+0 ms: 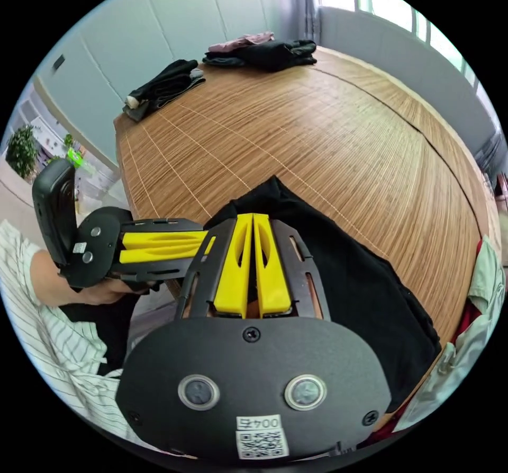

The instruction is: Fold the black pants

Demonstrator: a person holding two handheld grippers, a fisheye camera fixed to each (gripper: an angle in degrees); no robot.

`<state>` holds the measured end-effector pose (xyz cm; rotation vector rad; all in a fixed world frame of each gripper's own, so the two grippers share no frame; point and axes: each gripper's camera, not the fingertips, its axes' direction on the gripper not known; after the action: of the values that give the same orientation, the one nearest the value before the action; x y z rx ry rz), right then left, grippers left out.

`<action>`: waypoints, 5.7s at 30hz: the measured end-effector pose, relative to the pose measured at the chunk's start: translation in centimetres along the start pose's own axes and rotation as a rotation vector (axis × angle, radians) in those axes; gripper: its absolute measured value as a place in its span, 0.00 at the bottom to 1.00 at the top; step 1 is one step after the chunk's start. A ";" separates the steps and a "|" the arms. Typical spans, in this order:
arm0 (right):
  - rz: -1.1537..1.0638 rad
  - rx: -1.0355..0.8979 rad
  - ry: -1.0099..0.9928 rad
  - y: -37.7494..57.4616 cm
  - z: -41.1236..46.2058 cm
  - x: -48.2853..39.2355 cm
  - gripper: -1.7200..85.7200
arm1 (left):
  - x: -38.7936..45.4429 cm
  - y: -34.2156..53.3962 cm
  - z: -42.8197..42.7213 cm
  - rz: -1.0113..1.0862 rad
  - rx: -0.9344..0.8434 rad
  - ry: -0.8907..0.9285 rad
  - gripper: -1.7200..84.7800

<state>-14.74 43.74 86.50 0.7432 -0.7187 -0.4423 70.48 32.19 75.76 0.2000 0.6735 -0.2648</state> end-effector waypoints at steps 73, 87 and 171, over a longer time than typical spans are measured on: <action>0.426 -0.100 -0.210 10.6 -5.2 9.0 0.01 | -13.1 -6.7 0.9 -0.310 0.028 0.044 0.02; 0.439 0.011 -0.186 12.5 -13.8 5.6 0.01 | -13.0 -11.2 1.3 -0.245 -0.010 0.169 0.02; 0.018 0.073 0.184 1.4 -21.1 -25.8 0.05 | -12.7 -17.5 13.0 -0.114 -0.363 0.237 0.03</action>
<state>-16.81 69.55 65.49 0.8340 -0.5705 -0.3277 63.21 14.44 92.10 -0.1581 0.9571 -0.2253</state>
